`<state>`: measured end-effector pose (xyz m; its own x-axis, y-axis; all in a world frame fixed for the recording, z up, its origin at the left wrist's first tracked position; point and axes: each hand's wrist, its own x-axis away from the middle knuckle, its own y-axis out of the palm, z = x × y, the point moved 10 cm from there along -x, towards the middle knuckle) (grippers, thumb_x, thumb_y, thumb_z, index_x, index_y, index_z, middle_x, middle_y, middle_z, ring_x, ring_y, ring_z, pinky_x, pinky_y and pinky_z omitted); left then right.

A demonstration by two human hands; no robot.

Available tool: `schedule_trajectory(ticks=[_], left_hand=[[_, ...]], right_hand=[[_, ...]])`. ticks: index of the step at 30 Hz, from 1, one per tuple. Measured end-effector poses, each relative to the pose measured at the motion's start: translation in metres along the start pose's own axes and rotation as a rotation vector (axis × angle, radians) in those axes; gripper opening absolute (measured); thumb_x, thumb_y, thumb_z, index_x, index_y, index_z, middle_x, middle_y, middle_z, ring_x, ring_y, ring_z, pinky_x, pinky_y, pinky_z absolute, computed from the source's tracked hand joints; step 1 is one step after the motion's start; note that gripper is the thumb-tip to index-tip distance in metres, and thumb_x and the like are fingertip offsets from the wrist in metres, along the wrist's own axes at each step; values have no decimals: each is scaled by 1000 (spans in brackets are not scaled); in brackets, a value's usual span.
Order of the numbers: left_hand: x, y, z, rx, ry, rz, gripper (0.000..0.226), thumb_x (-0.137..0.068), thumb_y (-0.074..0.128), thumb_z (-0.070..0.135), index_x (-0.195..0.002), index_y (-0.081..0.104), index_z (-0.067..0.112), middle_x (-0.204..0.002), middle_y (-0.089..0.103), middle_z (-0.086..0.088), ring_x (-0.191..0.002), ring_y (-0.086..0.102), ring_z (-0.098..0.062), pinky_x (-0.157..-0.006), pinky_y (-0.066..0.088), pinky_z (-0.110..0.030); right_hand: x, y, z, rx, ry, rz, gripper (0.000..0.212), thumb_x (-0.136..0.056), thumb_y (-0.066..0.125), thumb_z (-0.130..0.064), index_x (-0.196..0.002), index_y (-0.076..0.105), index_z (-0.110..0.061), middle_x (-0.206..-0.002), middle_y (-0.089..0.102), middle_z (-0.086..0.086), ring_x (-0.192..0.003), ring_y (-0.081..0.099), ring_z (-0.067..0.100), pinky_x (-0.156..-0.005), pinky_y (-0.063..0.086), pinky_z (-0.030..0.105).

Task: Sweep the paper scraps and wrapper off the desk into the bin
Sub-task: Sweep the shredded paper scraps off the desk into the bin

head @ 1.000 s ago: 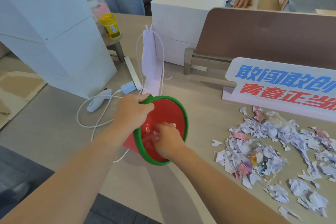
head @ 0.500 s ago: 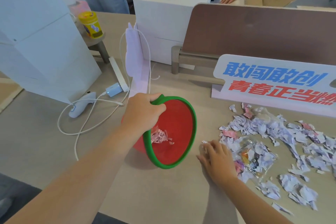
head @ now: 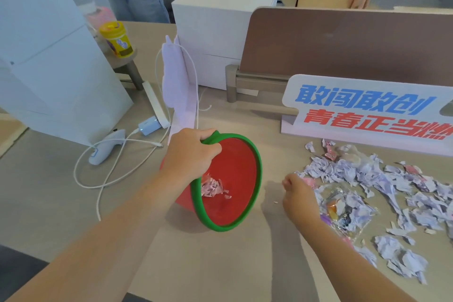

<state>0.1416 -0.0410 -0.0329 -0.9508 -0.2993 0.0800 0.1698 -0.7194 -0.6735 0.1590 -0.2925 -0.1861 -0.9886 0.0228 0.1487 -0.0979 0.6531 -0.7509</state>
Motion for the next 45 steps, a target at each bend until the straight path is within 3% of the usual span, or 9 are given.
schedule_trajectory(ticks=[4, 11, 17, 22, 26, 29, 32, 39, 45], left_hand=[[3, 4, 7, 46, -5, -9, 30, -72, 62, 19, -56, 56, 43, -68, 70, -12, -47, 47, -14, -51, 44, -28], [10, 23, 25, 76, 37, -65, 18, -73, 61, 16, -70, 58, 33, -71, 66, -17, -56, 46, -12, -52, 38, -18], [5, 22, 27, 77, 44, -45, 28, -75, 61, 14, -92, 74, 33, -64, 69, -4, -49, 49, -14, -39, 38, -11], [4, 22, 25, -13, 30, -26, 42, -76, 62, 19, -116, 65, 31, -70, 64, 20, -57, 65, -16, -42, 45, -17], [5, 22, 29, -37, 38, -23, 40, -76, 62, 20, -114, 66, 32, -72, 68, 15, -62, 66, -17, -47, 47, -19], [0, 21, 25, -23, 23, -20, 29, -75, 62, 20, -96, 71, 37, -71, 71, 4, -51, 60, -16, -51, 51, -30], [-3, 19, 23, -16, 23, -10, 25, -74, 60, 19, -72, 62, 44, -70, 71, -9, -45, 50, -15, -51, 51, -37], [-3, 19, 19, 18, 12, 3, 31, -76, 61, 16, -99, 72, 33, -64, 70, 0, -50, 54, -13, -50, 47, -26], [-2, 24, 20, -7, 16, -11, 28, -73, 61, 21, -82, 69, 46, -66, 71, 0, -54, 60, -19, -56, 52, -36]], right_hand=[[18, -30, -86, -438, -127, 120, 27, -93, 44, -12, -70, 45, -26, -69, 54, -8, -71, 56, 23, -65, 47, 34], [40, 39, -151, -45, -350, -240, 29, -93, 42, -26, -73, 57, -12, -78, 39, 2, -85, 47, 30, -79, 38, 41], [40, 5, -136, -181, -357, -97, 20, -80, 52, 0, -92, 67, -7, -92, 63, 9, -85, 55, 21, -70, 29, 14], [35, -22, -85, -570, -129, 55, 15, -85, 56, -7, -89, 65, -18, -88, 62, -9, -78, 57, -2, -72, 47, 15], [29, -39, -41, -730, 81, 210, 14, -91, 49, -18, -85, 61, -15, -77, 59, -2, -71, 52, 11, -62, 40, 22], [18, -39, -3, -511, 195, 233, 17, -91, 46, -15, -79, 57, -9, -68, 54, -1, -64, 48, 17, -52, 35, 25], [9, 4, 16, -25, 179, -77, 18, -88, 43, -10, -85, 61, -6, -82, 63, 7, -71, 54, 21, -57, 42, 30], [8, 37, 9, 218, -68, -246, 16, -84, 41, 0, -83, 55, -6, -93, 54, 11, -78, 54, 27, -67, 45, 36], [11, 56, 1, 445, -227, -348, 14, -88, 43, -8, -101, 50, -9, -97, 44, 7, -84, 56, 28, -68, 44, 36]])
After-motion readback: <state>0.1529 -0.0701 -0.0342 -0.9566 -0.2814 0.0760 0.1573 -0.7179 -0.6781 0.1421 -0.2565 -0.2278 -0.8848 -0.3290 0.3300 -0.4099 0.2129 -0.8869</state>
